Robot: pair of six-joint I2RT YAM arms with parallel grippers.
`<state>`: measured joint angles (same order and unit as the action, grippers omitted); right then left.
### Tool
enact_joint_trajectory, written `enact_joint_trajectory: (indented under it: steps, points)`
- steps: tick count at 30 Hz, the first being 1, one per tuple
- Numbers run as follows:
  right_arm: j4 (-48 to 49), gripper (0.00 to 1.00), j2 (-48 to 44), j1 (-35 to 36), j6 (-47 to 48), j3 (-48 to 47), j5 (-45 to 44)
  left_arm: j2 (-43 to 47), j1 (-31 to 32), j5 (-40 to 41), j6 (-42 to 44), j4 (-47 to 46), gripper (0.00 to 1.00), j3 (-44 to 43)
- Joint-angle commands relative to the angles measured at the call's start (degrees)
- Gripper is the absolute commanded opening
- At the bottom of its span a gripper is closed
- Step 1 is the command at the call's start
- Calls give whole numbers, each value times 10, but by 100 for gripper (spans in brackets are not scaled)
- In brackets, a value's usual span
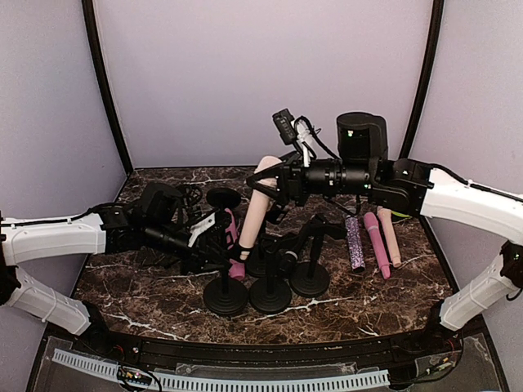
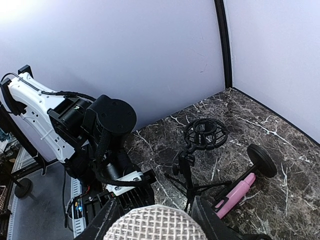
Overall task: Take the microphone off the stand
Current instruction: Remove the microphone from the microphone stand.
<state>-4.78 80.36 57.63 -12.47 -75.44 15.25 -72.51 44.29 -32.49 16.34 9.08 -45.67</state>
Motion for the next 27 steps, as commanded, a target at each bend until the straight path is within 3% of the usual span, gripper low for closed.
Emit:
enact_joint_trajectory:
  steps: [1, 27]
  points:
    - [82, 0, -34, -2, -14, -40, -6, -23, 0, 55, 9, 69, 0, 12]
    - [85, 0, -42, -4, -17, -33, -19, -27, 4, 62, 10, 72, 0, 10]
